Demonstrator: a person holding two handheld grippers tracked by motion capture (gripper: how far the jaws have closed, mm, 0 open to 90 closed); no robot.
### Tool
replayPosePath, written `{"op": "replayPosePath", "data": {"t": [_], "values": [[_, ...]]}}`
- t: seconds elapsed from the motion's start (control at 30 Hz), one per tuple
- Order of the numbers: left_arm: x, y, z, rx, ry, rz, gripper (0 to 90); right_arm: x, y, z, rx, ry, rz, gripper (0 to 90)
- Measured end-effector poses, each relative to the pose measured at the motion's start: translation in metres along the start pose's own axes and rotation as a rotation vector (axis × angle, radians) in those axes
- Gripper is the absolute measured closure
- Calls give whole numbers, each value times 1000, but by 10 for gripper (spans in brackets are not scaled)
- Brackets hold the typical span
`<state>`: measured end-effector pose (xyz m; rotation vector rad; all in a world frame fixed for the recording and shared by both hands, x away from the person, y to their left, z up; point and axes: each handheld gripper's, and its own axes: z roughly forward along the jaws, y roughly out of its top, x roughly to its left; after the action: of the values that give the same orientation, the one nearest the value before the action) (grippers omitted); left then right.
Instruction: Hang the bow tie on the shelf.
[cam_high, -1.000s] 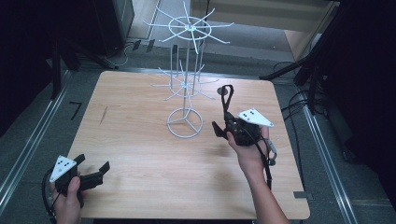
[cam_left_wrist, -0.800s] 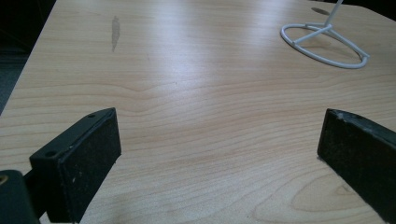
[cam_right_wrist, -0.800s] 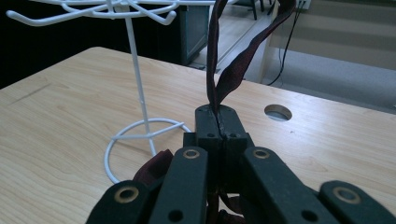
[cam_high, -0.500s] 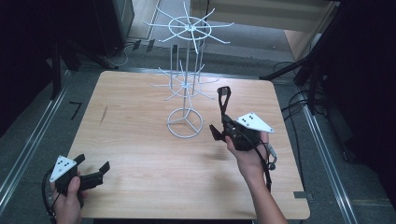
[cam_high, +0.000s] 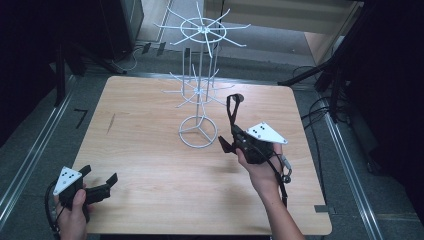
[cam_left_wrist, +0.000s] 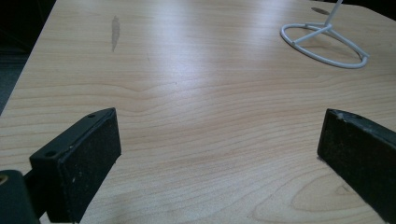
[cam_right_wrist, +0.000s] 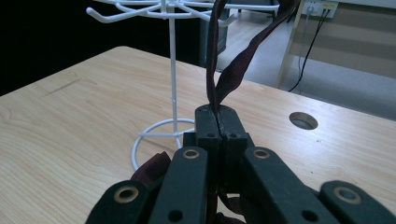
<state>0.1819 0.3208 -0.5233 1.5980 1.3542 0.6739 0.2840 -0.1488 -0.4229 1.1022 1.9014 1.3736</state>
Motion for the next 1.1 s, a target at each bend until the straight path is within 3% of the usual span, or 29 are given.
{"op": "replayPosePath", "data": {"t": [0.7, 1.1], "values": [[0, 0, 0, 1, 0, -1, 1, 8, -11, 24, 49, 15, 6, 900], [0, 0, 0, 1, -1, -2, 1, 15, -18, 50, 81, 19, 33, 900]]}}
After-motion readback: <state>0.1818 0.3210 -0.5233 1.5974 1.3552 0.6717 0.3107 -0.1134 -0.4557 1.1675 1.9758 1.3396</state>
